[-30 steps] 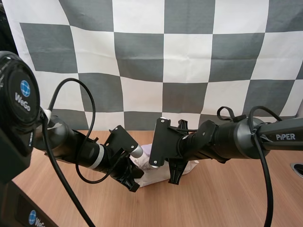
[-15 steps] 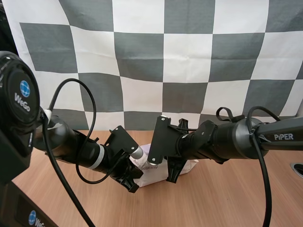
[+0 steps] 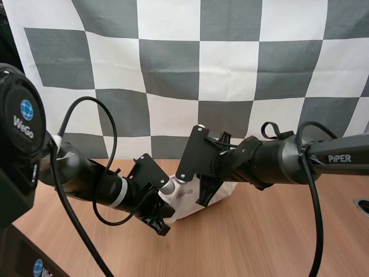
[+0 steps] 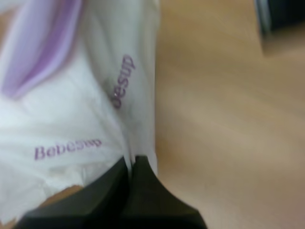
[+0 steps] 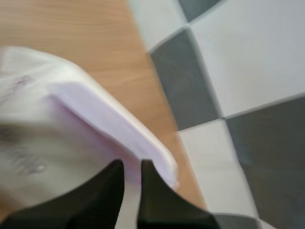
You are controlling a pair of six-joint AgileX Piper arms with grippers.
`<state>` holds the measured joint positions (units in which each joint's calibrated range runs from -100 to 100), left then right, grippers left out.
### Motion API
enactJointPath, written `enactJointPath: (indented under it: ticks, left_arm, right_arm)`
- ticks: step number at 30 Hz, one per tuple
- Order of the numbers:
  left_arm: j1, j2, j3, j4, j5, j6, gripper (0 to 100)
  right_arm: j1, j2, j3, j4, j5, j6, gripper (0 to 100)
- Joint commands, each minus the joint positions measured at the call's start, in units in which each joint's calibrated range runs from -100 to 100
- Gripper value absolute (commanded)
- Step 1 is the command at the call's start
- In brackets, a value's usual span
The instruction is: Open the wet wipes lid
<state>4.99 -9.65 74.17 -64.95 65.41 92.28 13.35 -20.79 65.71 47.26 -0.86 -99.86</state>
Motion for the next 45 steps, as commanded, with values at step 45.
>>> enactJointPath:
  ticks: [45]
  left_arm:
    - [0.01, 0.16, 0.14, -0.3, -1.23, 1.07, 0]
  right_arm:
    - [0.05, 0.31, 7.83, 4.73, 5.95, -0.14, 0]
